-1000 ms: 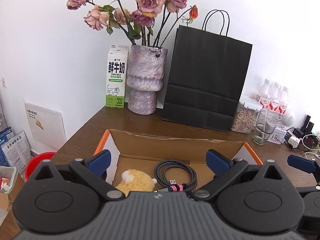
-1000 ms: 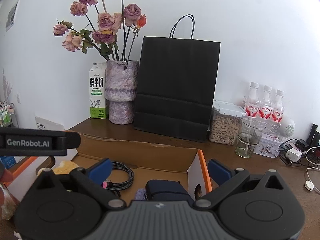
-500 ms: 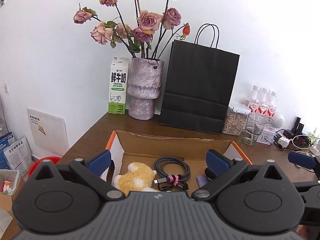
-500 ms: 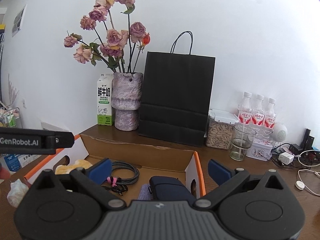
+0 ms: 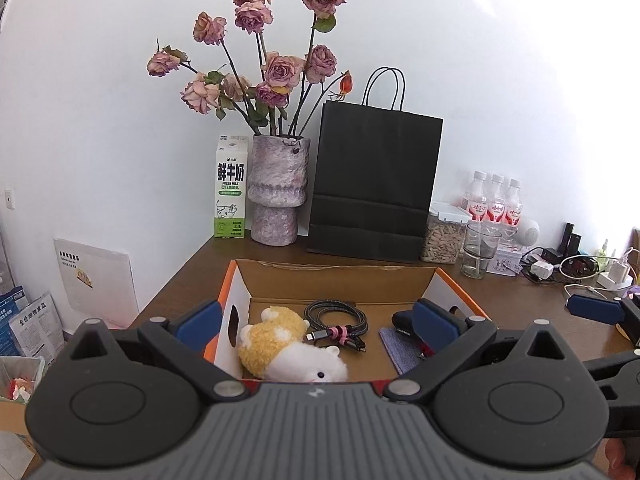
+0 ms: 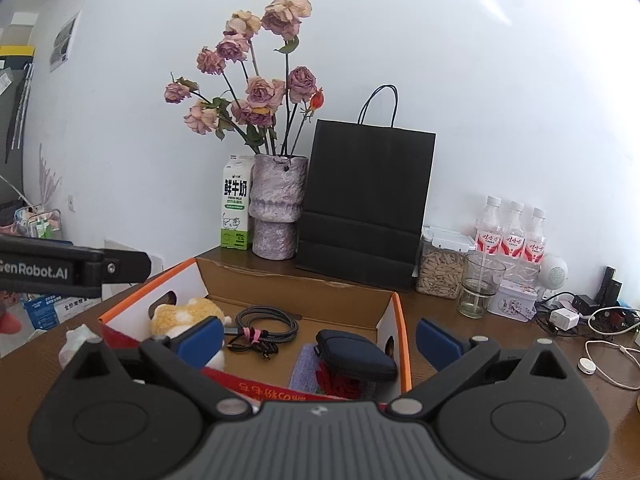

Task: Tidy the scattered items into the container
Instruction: 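Grasp the crumpled white tissue with the right tool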

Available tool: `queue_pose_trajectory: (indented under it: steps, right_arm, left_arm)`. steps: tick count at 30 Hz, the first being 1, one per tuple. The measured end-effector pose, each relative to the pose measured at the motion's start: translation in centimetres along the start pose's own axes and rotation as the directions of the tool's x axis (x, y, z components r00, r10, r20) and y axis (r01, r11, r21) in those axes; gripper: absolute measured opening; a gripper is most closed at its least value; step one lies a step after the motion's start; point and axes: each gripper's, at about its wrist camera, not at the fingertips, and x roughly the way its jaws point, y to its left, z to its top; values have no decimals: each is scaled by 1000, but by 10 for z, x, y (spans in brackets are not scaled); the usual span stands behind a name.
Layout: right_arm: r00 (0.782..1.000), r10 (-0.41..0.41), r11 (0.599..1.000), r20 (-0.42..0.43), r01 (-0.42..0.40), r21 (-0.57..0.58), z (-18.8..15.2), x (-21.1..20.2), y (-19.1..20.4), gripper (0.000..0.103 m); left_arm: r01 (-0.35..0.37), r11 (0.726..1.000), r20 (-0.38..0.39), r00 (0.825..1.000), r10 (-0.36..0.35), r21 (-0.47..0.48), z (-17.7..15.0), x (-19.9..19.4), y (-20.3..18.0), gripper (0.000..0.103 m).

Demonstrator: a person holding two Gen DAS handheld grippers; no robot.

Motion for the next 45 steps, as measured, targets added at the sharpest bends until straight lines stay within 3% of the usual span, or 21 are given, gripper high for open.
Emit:
queue_pose_trajectory:
  steps: [9,20,26,32,45]
  right_arm:
    - [1000,23,1000,12,-23,-5,-24,-43,12,103]
    - [999,33,999,-25,-33,8,-62,-76,27,103]
    - [991,42,998,-129,-37,41,-101,-80,30,103]
    - [970,22,998,-242,-7,62,-135,-75,29,103]
    - [962,56,995,-268,-31,95,-135,-49,34,90]
  left_arm:
    - [5,999,2,1000,-5,33,-26,-34,6,103]
    - [15,999,-81,997,-12,44,-67,-53,19,103]
    - [-3,1000,-191,982,3,2,-106,-53,33,103]
    - [-25,1000,-253,967,20,-15,-125,-51,41,103]
    - [-33,999,-281,959,29,-11,-130,-44,40,103]
